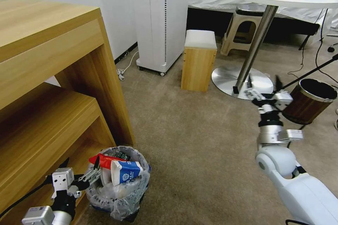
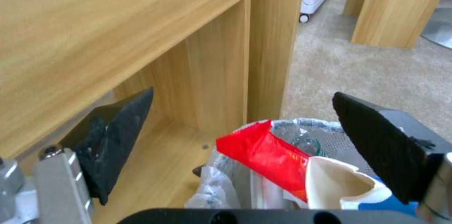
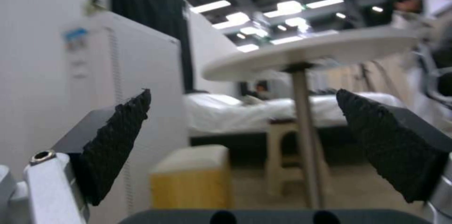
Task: Pick up the trash bin and place the garbage on the floor into it.
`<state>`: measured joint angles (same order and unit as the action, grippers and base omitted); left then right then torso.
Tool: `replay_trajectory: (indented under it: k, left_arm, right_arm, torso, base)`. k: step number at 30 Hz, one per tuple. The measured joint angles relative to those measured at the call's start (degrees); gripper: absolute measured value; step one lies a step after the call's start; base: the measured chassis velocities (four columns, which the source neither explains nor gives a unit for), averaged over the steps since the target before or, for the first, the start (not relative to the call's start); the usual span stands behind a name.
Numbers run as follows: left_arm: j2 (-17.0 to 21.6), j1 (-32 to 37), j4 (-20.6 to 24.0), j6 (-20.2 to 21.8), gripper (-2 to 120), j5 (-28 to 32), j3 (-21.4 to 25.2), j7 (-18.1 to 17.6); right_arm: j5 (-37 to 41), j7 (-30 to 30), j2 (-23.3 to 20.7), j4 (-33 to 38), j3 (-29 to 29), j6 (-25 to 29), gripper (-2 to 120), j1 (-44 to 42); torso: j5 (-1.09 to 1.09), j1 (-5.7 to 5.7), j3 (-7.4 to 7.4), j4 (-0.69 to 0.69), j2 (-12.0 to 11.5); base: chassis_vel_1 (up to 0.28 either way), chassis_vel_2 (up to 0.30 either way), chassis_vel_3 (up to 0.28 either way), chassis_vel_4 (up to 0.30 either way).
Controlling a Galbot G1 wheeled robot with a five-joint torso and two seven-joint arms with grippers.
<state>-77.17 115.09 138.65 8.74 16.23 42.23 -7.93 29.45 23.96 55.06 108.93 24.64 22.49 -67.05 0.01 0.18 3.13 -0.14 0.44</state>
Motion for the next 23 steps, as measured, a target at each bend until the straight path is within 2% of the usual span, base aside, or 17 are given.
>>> replay_trajectory:
  k: [8, 11, 17, 23]
  left_arm:
    - [-1.55, 1.18, -0.78, -1.21, 100, -3.01, -1.15, 0.87]
    - [-2.24, 1.67, -1.32, -2.03, 100, -4.2, -1.29, 1.18]
    - [-1.99, 1.79, -1.99, -3.04, 100, -5.14, -0.63, 1.53]
    - [-1.56, -0.36, -3.06, -2.79, 100, -3.58, 1.26, -1.65]
  right_arm:
    - [-2.21, 1.16, 4.7, 1.12, 2.48, -0.74, 100, -7.02]
    - [-3.21, 1.09, 8.29, 0.65, 1.97, 0.63, 100, -8.3]
    - [-5.37, 0.16, 11.41, 0.15, 1.68, 2.38, 100, -9.21]
    - [-6.93, 0.12, 12.58, 0.06, 1.66, 2.99, 100, -9.66]
  torso:
    - [0.0, 0.0, 0.0, -0.01, 0.0]
    - [0.0, 0.0, 0.0, 0.0, 0.0]
    - [-0.01, 0.0, 0.0, 0.0, 0.0]
    - [-0.01, 0.0, 0.0, 0.0, -0.01]
  base:
    - [0.0, 0.0, 0.0, 0.0]
    - [0.0, 0.0, 0.0, 0.0]
    - [0.0, 0.0, 0.0, 0.0]
    - [0.0, 0.0, 0.0, 0.0]
